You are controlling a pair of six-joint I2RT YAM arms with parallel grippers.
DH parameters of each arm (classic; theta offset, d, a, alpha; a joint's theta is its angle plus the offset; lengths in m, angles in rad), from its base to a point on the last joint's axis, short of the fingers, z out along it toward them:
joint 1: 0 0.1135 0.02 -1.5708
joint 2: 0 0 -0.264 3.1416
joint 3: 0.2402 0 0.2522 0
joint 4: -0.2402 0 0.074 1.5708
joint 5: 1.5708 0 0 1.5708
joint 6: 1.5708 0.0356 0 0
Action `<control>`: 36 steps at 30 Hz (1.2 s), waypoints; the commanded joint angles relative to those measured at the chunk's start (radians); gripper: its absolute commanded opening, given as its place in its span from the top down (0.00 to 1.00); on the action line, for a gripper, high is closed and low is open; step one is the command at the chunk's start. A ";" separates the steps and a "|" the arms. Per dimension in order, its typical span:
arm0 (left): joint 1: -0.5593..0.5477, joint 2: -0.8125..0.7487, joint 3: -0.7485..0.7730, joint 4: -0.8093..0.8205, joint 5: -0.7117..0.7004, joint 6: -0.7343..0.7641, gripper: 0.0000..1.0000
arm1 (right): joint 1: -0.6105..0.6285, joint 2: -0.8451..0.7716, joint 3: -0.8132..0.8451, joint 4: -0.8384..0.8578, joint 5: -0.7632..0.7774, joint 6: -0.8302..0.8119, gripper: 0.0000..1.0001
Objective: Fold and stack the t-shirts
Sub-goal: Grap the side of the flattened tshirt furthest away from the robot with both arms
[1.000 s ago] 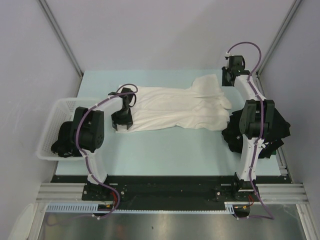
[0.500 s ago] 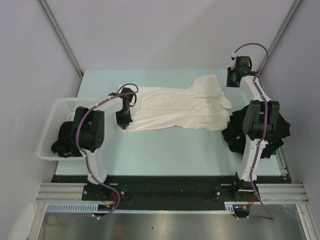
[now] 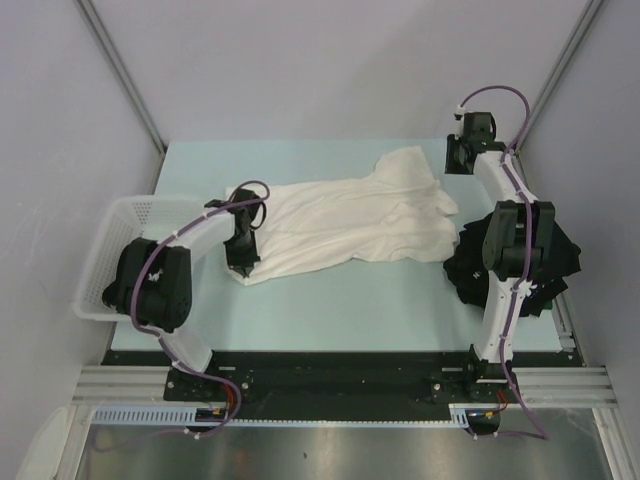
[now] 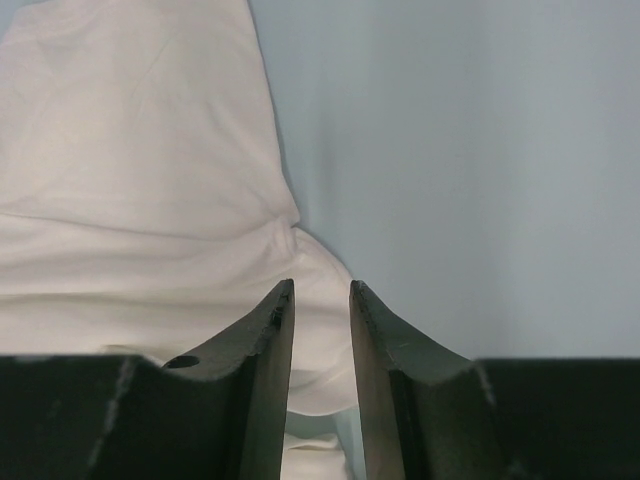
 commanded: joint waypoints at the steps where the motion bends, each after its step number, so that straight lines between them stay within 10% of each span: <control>1: -0.010 -0.124 -0.021 -0.128 0.033 -0.011 1.00 | 0.040 -0.064 0.061 -0.014 0.024 -0.003 0.66; 20: -0.076 -0.416 -0.291 -0.203 0.079 -0.080 0.89 | 0.073 -0.123 0.107 -0.060 0.014 -0.001 0.66; 25: -0.087 -0.399 -0.248 -0.198 0.049 -0.097 0.69 | 0.078 -0.086 0.154 -0.046 -0.008 0.006 0.65; 36: -0.096 -0.316 0.043 -0.214 0.006 -0.103 0.61 | 0.084 0.147 0.372 -0.026 -0.173 0.087 0.63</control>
